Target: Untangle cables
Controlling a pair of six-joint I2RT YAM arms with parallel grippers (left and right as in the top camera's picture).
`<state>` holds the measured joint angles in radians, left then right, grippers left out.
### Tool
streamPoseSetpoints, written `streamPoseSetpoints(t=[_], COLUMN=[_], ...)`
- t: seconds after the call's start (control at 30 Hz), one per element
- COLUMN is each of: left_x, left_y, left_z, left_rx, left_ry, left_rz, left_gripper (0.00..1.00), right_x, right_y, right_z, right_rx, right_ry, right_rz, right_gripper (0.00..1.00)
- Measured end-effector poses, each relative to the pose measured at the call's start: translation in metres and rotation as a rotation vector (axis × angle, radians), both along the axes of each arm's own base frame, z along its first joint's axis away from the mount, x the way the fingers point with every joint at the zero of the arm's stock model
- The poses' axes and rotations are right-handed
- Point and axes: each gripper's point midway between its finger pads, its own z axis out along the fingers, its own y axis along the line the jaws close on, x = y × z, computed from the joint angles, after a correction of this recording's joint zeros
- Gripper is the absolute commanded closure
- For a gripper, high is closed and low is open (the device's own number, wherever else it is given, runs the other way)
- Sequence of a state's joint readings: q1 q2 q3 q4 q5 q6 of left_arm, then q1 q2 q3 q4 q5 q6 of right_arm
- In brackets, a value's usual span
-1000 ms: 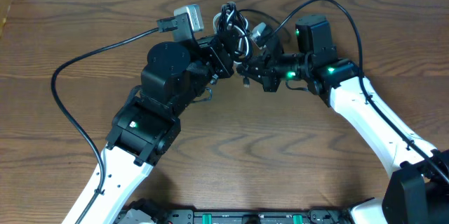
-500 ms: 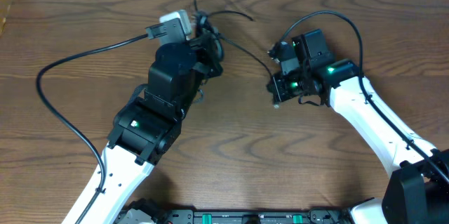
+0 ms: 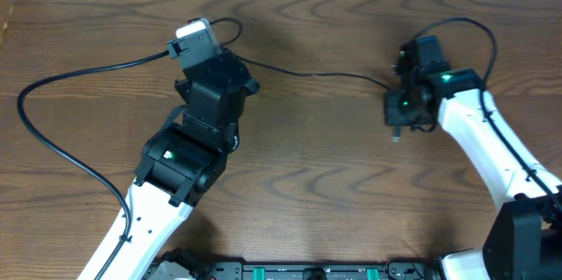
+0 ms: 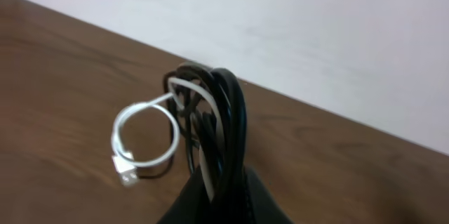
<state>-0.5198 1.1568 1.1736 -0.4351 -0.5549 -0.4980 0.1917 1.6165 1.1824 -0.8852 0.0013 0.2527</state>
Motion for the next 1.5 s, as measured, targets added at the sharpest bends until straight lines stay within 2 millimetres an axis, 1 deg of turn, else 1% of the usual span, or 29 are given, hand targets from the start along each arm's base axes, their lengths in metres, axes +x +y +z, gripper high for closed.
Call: streamPoseSetpoints(t=[0.13,0.2,0.33,0.4,0.57,0.63,0.73,0.77,0.83,0.93,1.0,1.07,1.1,1.13,1.2,1.23,1.27,1.3,1.37,1.43,1.5], left_x=[-0.005,-0.008,-0.012,-0.014,-0.015,-0.015,-0.015,-0.015,-0.016,-0.019,-0.020,-0.020,-0.020,-0.019,-0.017,-0.015,-0.013,-0.011,-0.006,-0.002,0.000], left_y=[0.015,0.024,0.037,0.042,0.052,0.056,0.068,0.072,0.087,0.107,0.114,0.115,0.115,0.113,0.109,0.105,0.100,0.093,0.075,0.054,0.026], left_z=[-0.005,-0.006,-0.005,-0.004,-0.002,-0.002,-0.003,-0.003,-0.004,-0.005,-0.005,-0.005,-0.005,-0.006,-0.009,-0.011,-0.014,-0.018,-0.025,-0.031,-0.035], left_rx=[0.062,0.093,0.140,0.162,0.180,0.181,0.183,0.185,0.194,0.213,0.215,0.213,0.210,0.205,0.185,0.171,0.153,0.128,0.076,0.042,0.015], left_ry=[0.023,0.031,0.030,0.030,0.027,0.029,0.035,0.038,0.047,0.063,0.066,0.066,0.067,0.070,0.078,0.085,0.094,0.105,0.132,0.158,0.183], left_rz=[0.067,0.106,0.169,0.195,0.236,0.248,0.282,0.295,0.340,0.404,0.425,0.430,0.427,0.419,0.388,0.366,0.338,0.296,0.194,0.068,-0.104], left_gripper=[0.92,0.92,0.92,0.92,0.92,0.92,0.92,0.92,0.92,0.92,0.92,0.92,0.92,0.92,0.92,0.92,0.92,0.92,0.92,0.92,0.92], right_x=[0.003,0.001,-0.011,-0.018,-0.031,-0.034,-0.044,-0.047,-0.056,-0.064,-0.066,-0.067,-0.066,-0.064,-0.059,-0.056,-0.053,-0.050,-0.042,-0.038,-0.032], right_y=[-0.039,-0.060,-0.104,-0.120,-0.154,-0.162,-0.181,-0.187,-0.206,-0.223,-0.227,-0.228,-0.227,-0.224,-0.217,-0.213,-0.208,-0.203,-0.190,-0.182,-0.168], right_z=[-0.001,-0.005,-0.016,-0.021,-0.032,-0.034,-0.036,-0.037,-0.037,-0.036,-0.035,-0.034,-0.033,-0.033,-0.030,-0.029,-0.027,-0.026,-0.022,-0.020,-0.016], right_rx=[-0.030,-0.035,-0.041,-0.036,0.040,0.076,0.129,0.140,0.163,0.204,0.236,0.262,0.275,0.291,0.328,0.344,0.366,0.381,0.416,0.438,0.465], right_ry=[0.003,0.013,0.046,0.061,0.073,0.069,0.069,0.068,0.061,0.045,0.034,0.026,0.022,0.017,-0.003,-0.010,-0.021,-0.030,-0.051,-0.060,-0.076], right_rz=[-0.128,-0.195,-0.338,-0.399,-0.539,-0.578,-0.660,-0.687,-0.759,-0.832,-0.852,-0.856,-0.848,-0.828,-0.763,-0.733,-0.695,-0.660,-0.576,-0.532,-0.460], right_gripper=[0.99,0.99,0.99,0.99,0.99,0.99,0.99,0.99,0.99,0.99,0.99,0.97,0.89,0.77,0.49,0.39,0.32,0.23,0.18,0.16,0.16])
